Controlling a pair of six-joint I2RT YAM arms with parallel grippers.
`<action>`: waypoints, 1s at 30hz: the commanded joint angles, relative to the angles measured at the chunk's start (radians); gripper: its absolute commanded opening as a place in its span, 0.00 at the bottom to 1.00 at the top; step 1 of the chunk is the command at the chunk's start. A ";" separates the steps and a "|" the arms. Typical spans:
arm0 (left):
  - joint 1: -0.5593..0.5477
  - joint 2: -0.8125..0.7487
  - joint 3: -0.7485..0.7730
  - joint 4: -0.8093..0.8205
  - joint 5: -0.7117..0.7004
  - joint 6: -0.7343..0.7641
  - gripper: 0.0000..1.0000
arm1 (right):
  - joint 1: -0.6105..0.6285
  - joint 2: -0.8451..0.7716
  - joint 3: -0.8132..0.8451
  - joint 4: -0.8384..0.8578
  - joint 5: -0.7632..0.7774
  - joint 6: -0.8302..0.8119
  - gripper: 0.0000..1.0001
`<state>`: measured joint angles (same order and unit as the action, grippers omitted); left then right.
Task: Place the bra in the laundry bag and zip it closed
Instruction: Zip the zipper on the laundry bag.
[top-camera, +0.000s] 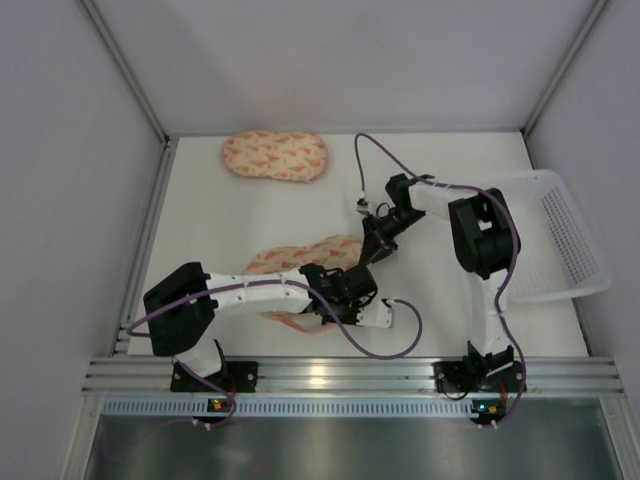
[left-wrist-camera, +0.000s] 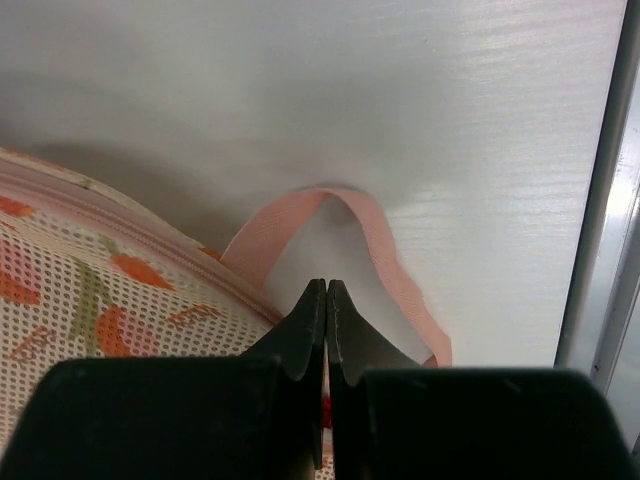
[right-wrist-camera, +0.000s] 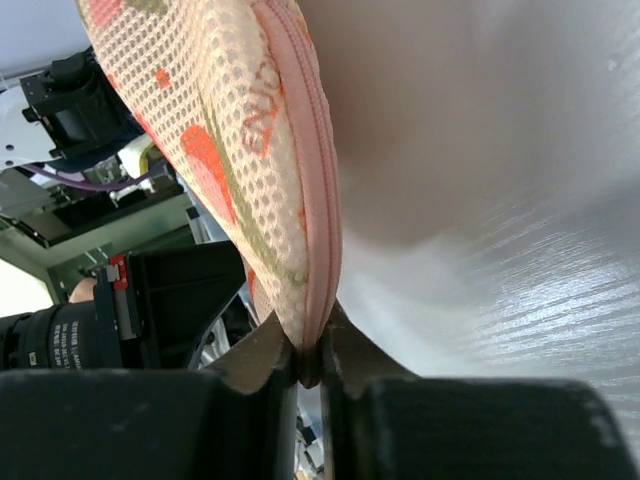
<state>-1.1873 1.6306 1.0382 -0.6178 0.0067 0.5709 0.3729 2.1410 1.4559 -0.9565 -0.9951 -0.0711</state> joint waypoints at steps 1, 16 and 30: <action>-0.012 -0.044 -0.029 -0.089 0.108 -0.075 0.00 | -0.037 -0.027 0.081 0.077 0.032 -0.004 0.12; 0.064 0.121 0.238 0.056 0.004 -0.123 0.00 | -0.118 -0.179 -0.060 -0.065 -0.031 -0.046 0.71; 0.066 0.184 0.298 0.081 0.025 -0.106 0.00 | 0.015 -0.081 -0.091 0.162 -0.077 0.122 0.32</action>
<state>-1.1206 1.8175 1.3231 -0.5781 0.0177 0.4652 0.3691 2.0518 1.3350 -0.8654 -1.0454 0.0177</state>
